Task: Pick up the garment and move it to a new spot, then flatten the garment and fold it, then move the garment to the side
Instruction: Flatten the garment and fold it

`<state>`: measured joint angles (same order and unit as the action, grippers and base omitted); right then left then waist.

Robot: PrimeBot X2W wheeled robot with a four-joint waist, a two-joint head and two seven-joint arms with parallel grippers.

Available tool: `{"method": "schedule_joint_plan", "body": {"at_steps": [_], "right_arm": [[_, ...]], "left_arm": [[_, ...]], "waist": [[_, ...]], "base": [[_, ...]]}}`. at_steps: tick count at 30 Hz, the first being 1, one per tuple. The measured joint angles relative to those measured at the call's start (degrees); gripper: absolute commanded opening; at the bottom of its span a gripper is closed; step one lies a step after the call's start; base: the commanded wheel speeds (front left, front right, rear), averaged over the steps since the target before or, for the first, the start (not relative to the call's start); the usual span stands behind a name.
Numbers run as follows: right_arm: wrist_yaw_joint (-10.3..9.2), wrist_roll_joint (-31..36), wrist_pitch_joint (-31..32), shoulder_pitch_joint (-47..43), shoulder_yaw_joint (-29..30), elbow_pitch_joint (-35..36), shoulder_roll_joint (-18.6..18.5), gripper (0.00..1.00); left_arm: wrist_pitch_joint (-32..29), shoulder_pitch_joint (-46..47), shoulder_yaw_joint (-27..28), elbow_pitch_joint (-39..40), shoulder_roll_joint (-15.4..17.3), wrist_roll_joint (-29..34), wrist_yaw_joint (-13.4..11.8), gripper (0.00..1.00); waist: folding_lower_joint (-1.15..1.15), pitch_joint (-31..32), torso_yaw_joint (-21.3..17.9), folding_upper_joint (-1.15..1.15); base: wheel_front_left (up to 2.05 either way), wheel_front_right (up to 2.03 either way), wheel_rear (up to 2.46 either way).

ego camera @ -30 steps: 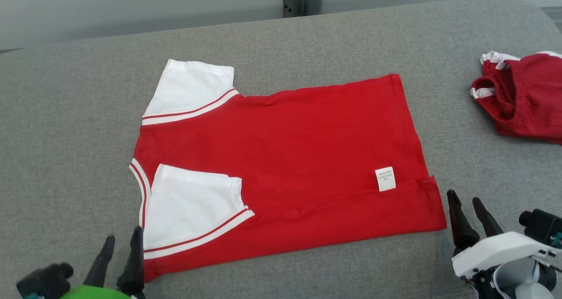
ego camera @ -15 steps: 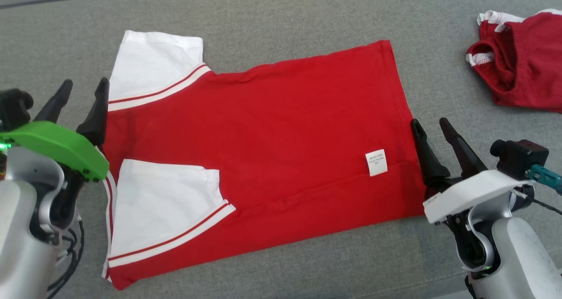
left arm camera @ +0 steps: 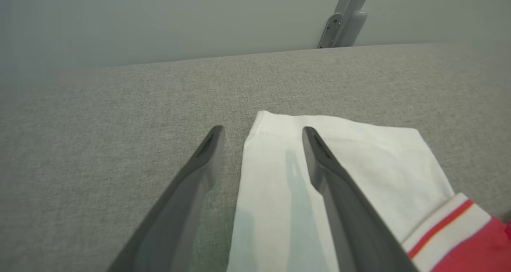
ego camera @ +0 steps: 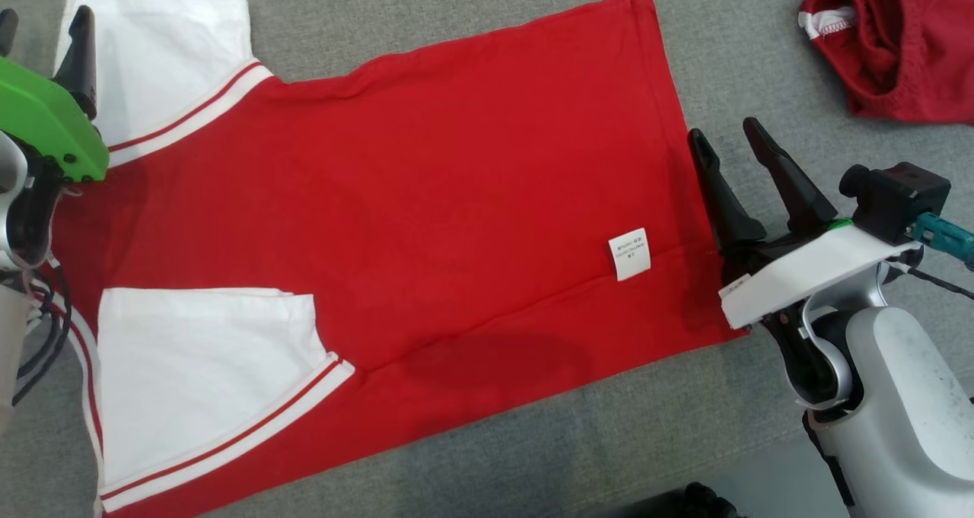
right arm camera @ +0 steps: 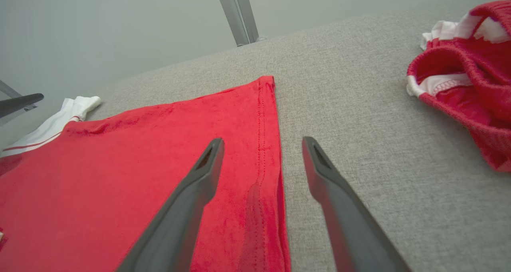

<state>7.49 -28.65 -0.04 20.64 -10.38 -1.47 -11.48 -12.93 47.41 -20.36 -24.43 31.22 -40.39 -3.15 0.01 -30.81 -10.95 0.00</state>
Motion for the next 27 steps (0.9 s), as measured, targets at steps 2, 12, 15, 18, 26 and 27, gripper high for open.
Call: {"method": "schedule_joint_plan", "body": {"at_steps": [2,12,15,18,26,27], "right_arm": [[0.00,-0.1,-0.3,0.3,-0.4,-0.2,0.0,1.00],[0.00,-0.4,-1.1,2.3,-1.2,-0.7,-1.0,1.00],[0.00,-0.1,-0.5,3.4,-1.5,-0.4,-2.1,1.00],[0.00,0.3,0.7,5.9,-2.1,-0.3,-3.7,1.00],[0.00,3.7,4.6,17.1,-5.6,-7.6,-8.7,1.00],[0.00,4.0,5.1,18.5,-5.9,-9.3,-9.2,1.00]], "left_arm": [[-0.1,1.2,-0.3,-1.4,0.2,0.8,-0.4,1.00],[-0.4,4.1,-1.5,-5.6,0.5,2.2,-1.0,0.38],[-0.5,4.4,-1.8,-6.0,0.3,2.1,-0.8,0.00],[0.5,4.6,-1.8,-6.3,-0.1,1.9,-0.3,0.00],[5.3,4.7,-1.4,-3.8,-2.5,0.9,1.1,0.00],[5.9,4.7,-1.4,-3.0,-2.9,0.8,1.2,0.00]], "waist": [[0.00,-1.1,-0.7,0.00],[0.00,-3.2,-2.1,0.00],[0.00,-3.0,-1.8,0.00],[0.00,-2.8,-1.3,0.00],[0.00,-2.3,1.3,0.00],[0.00,-2.3,1.8,0.00]], "base": [[0.00,0.00,0.00],[0.00,0.00,0.00],[0.00,0.00,0.00],[0.00,0.00,0.00],[0.00,0.00,0.00],[0.00,0.00,0.00]]}}
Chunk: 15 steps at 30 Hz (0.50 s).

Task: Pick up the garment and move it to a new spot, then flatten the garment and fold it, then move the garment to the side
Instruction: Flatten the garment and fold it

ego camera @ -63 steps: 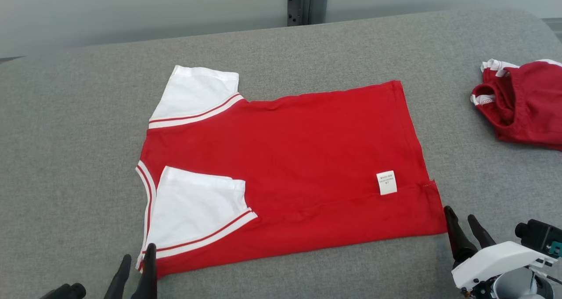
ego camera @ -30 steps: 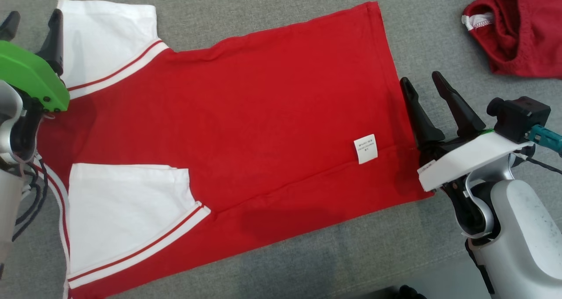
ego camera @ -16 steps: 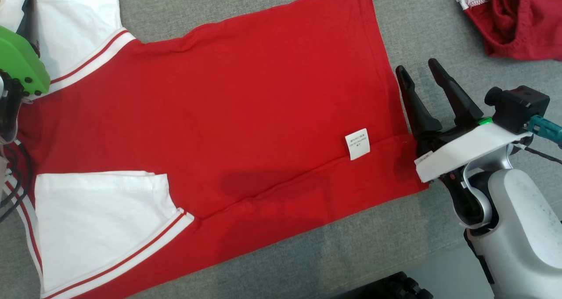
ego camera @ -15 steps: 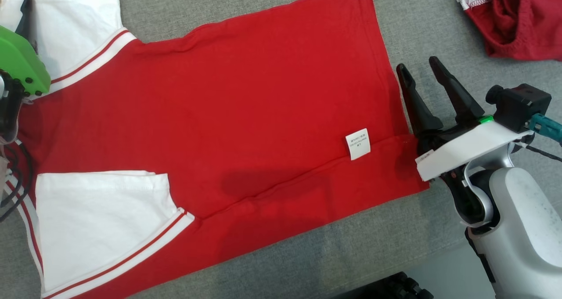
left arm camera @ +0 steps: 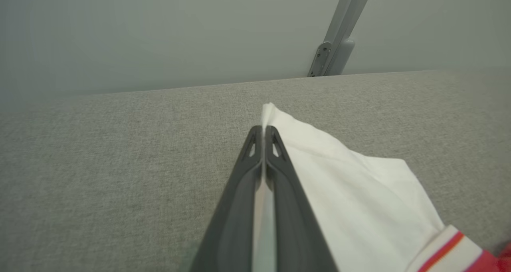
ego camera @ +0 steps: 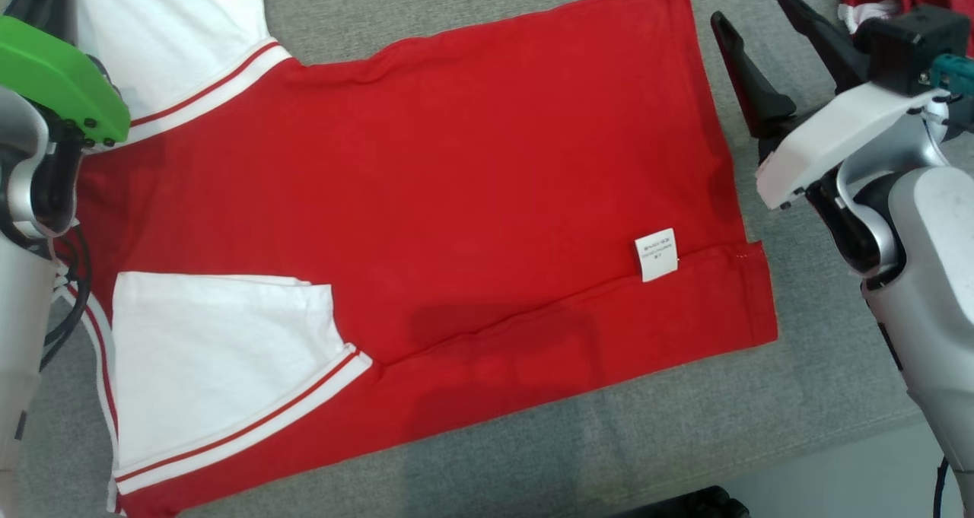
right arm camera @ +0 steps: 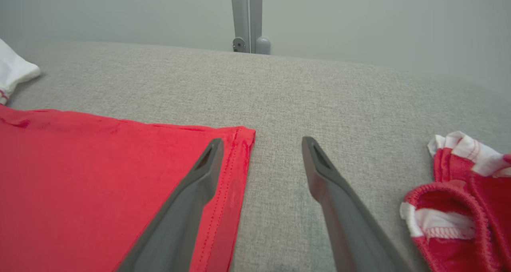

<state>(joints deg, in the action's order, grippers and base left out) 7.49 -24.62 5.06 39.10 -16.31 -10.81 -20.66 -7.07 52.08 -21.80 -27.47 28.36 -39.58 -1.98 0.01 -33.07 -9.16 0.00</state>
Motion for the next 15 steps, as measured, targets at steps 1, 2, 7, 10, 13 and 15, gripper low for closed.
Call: {"method": "schedule_joint_plan", "body": {"at_steps": [1,2,7,10,13,15], "right_arm": [[0.00,0.1,0.3,1.2,-0.6,-1.6,-0.3,1.00],[0.00,0.2,0.8,2.5,-1.2,-3.5,-0.7,1.00],[0.01,0.0,2.5,7.0,-4.3,-11.3,-1.7,1.00],[0.00,0.1,2.9,9.8,-5.6,-15.3,-2.6,1.00],[0.00,0.2,3.3,11.6,-7.4,-18.3,-3.3,1.00],[0.00,-0.4,4.0,12.8,-8.7,-19.8,-3.7,1.00]], "left_arm": [[0.4,0.0,0.0,0.8,-0.3,-0.2,0.2,0.00],[0.8,-0.2,-0.1,1.6,-0.7,-0.2,0.5,0.00],[2.5,-1.8,-0.1,5.3,-1.4,-0.7,0.5,0.00],[3.1,-2.8,-0.3,7.3,-1.7,-0.8,0.4,0.00],[3.2,-3.5,-0.5,8.7,-1.9,-0.9,0.3,0.00],[3.6,-4.0,-0.6,9.5,-2.1,-1.0,0.2,0.00]], "waist": [[0.00,0.0,0.5,0.00],[0.00,0.0,1.1,0.00],[0.00,0.0,3.9,0.00],[0.00,0.0,5.5,0.00],[0.00,-0.1,6.8,0.00],[0.00,0.0,7.5,0.00]], "base": [[0.00,0.00,0.00],[0.00,0.00,0.00],[0.00,0.00,0.00],[0.00,0.00,0.00],[0.00,0.00,0.00],[0.00,0.00,0.00]]}}
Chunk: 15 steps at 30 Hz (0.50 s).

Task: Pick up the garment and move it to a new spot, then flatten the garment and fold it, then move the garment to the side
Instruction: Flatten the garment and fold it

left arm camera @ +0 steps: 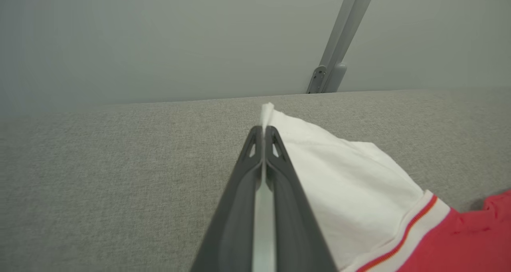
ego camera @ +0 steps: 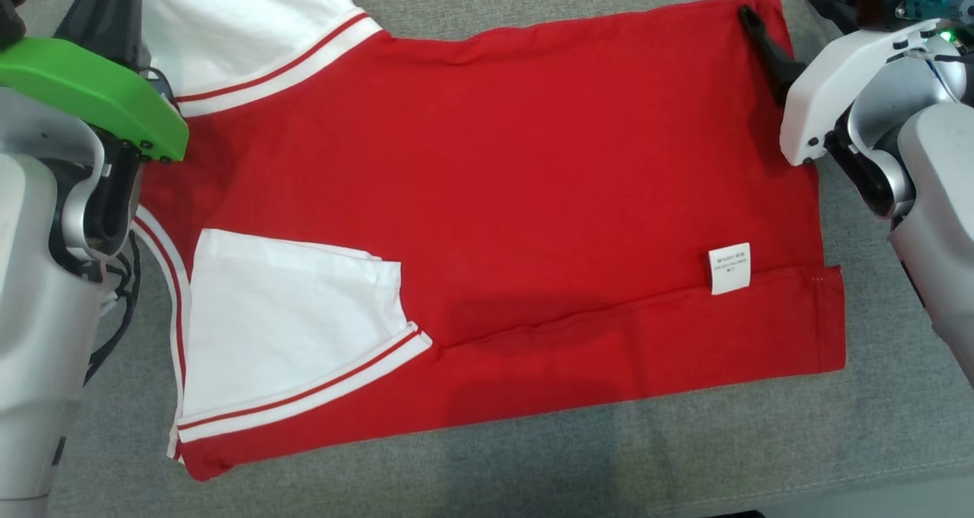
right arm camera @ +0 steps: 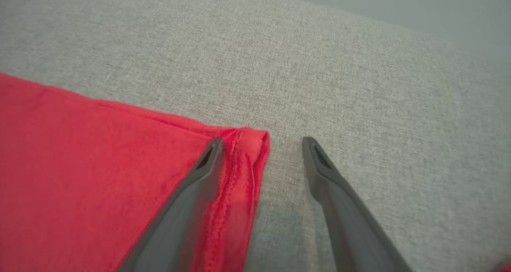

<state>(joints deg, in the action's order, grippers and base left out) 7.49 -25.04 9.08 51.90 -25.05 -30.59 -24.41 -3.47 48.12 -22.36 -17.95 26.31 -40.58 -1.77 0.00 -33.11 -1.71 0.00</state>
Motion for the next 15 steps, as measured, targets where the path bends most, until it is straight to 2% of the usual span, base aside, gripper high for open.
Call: {"method": "schedule_joint_plan", "body": {"at_steps": [1,2,3,5,6,10,15], "right_arm": [[0.00,-0.4,0.4,0.5,-0.6,-0.5,-0.2,0.95],[0.00,-0.8,0.5,0.9,-1.2,-0.9,-0.5,0.75],[0.00,-1.3,0.7,1.3,-1.7,-1.3,-0.7,0.49],[0.01,-2.4,1.3,1.8,-2.9,-2.0,-0.9,0.22],[0.02,-2.8,1.4,1.9,-3.4,-2.2,-1.0,0.00],[0.07,-4.2,1.3,2.3,-4.8,-2.7,-1.2,0.00],[0.05,-4.9,-3.1,2.1,-5.7,-1.9,-1.9,0.00]], "left_arm": [[0.0,-0.2,0.0,0.3,0.0,-0.1,0.0,0.00],[0.0,-0.5,-0.1,0.5,-0.1,-0.1,-0.1,0.00],[0.1,-0.6,-0.1,0.7,-0.1,-0.1,-0.1,0.00],[0.4,-0.8,-0.2,1.1,-0.1,-0.1,-0.1,0.00],[0.5,-1.0,-0.2,1.3,-0.1,-0.2,-0.1,0.00],[1.1,-2.2,-0.2,2.3,0.0,-0.5,-0.1,0.00],[3.0,-5.0,0.4,4.5,0.2,-1.3,-0.1,0.00]], "waist": [[0.00,0.0,0.2,0.00],[0.00,0.1,0.5,0.00],[0.00,0.2,0.6,0.00],[0.00,0.5,0.8,0.00],[0.00,0.6,0.8,0.00],[0.00,1.3,0.9,0.00],[0.00,2.7,0.8,0.00]], "base": [[0.00,0.00,0.00],[0.00,0.00,0.00],[0.00,0.00,0.00],[0.00,0.00,0.00],[0.00,0.00,0.00],[0.00,0.00,0.00],[0.00,0.00,0.00]]}}
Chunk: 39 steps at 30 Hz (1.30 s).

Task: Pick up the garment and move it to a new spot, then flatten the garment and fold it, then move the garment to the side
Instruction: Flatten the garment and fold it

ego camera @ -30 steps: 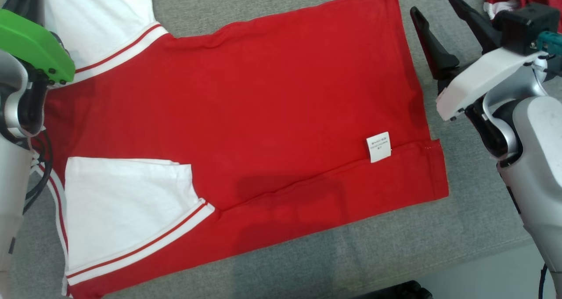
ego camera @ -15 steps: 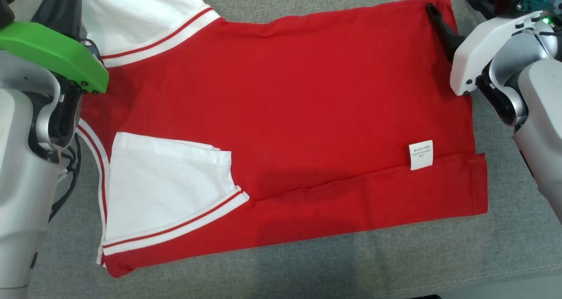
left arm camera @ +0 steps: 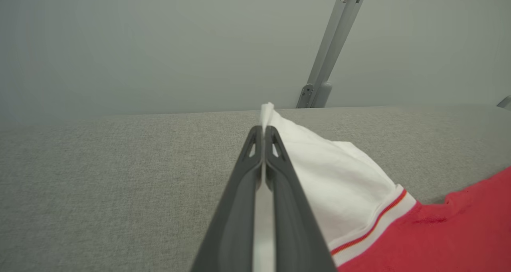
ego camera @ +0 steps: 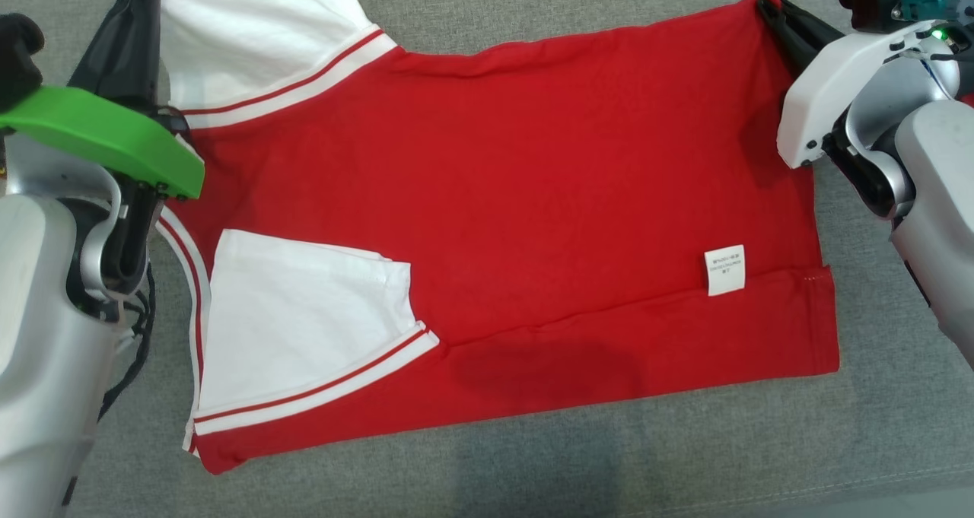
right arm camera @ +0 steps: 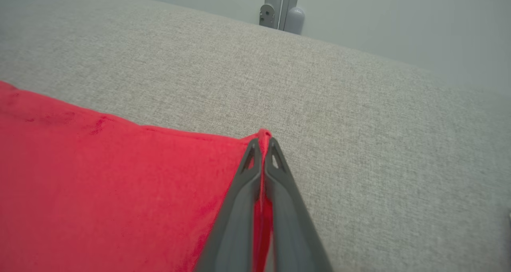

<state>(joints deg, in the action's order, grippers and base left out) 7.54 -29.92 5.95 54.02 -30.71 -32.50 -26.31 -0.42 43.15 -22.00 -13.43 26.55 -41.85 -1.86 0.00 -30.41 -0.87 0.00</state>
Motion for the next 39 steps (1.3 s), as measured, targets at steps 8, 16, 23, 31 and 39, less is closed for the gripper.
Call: {"method": "schedule_joint_plan", "body": {"at_steps": [8,16,23,31,39], "right_arm": [[0.00,-2.4,-6.8,-7.3,0.6,5.4,-2.2,0.00],[0.00,-4.4,-9.3,-22.1,5.8,12.0,-3.4,0.00],[0.00,-4.6,-8.4,-32.2,10.5,15.9,-2.2,0.00],[-0.01,-2.5,-7.6,-37.2,13.4,17.3,0.5,0.03],[0.00,-0.9,-11.5,-44.1,16.1,17.4,3.4,1.00]], "left_arm": [[4.1,-10.6,1.1,7.6,0.7,-1.4,-1.1,0.00],[6.7,-26.5,0.7,16.4,0.8,-3.0,-4.3,0.00],[8.2,-37.8,-0.7,19.0,-1.6,-5.6,-6.2,0.00],[9.3,-41.1,-2.5,15.2,-4.0,-7.5,-5.6,0.00],[12.3,-44.1,-2.4,12.5,-5.7,-8.8,-3.7,1.00]], "waist": [[0.00,4.4,0.0,0.00],[-0.01,11.2,0.6,0.00],[-0.01,17.0,1.3,0.00],[-0.01,20.5,2.1,0.00],[-0.01,22.1,2.0,0.00]], "base": [[0.00,0.00,0.00],[0.00,0.00,0.00],[0.00,0.00,0.00],[0.00,0.00,0.00],[0.00,0.00,0.00]]}}
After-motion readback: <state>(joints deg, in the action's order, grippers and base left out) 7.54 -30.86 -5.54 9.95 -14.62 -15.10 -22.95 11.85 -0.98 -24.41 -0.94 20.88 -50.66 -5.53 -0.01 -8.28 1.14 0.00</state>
